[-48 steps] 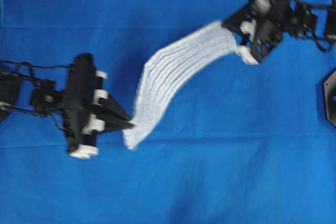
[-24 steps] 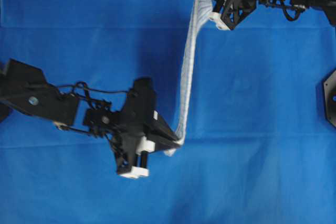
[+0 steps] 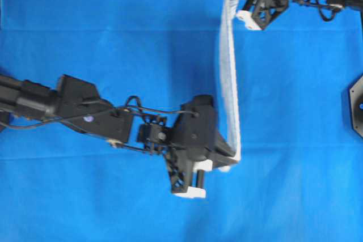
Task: Fold the blue towel.
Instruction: 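Lift the strip and rotate it vertical, right gripper moving to top, then lay the strip down vertically and open both grippers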
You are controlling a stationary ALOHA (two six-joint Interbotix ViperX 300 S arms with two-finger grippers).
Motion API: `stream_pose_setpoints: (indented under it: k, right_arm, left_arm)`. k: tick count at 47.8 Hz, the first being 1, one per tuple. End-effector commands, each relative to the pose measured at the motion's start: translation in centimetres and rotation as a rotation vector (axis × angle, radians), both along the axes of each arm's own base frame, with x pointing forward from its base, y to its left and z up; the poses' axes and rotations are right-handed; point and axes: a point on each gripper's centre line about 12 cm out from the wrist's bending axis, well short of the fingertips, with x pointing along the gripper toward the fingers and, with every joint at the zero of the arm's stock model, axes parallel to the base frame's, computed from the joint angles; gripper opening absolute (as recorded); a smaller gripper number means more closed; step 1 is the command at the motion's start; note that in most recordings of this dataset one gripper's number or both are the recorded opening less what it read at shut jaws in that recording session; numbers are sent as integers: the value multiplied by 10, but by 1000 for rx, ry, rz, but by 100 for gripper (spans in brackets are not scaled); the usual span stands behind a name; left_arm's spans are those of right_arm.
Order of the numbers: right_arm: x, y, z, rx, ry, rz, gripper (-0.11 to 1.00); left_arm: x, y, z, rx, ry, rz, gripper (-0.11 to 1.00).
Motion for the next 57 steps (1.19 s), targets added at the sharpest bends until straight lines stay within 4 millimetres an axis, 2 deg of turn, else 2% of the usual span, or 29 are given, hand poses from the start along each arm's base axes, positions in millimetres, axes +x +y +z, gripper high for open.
stream_pose_setpoints:
  k: [1,7,13,25,35,43,57]
  right_arm:
    - [-8,-1,12,-21,-32,-10,3]
    - [-6,-1,7,-14,-20,-8,3]
    - [8,-8,-4,0,-1,-2,3]
    - [52,-22,-22,11,12,30,3]
    - [83,-26,-23,0,8,59,3]
    - [85,-25,-24,-7,13,69,3]
    - [86,-22,-25,-8,15,76,4]
  left_arm:
    - [9,-5,21,-2,-64,-11,3]
    - [8,-4,12,-5,-43,-6,3]
    - [-1,-2,1,-12,-12,1,3]
    - [-39,4,-24,-83,72,45,3]
    - [-70,2,-37,-144,96,63,3]
    - [-77,2,-42,-149,111,65,3]
    - [-76,5,-46,-147,120,73,6]
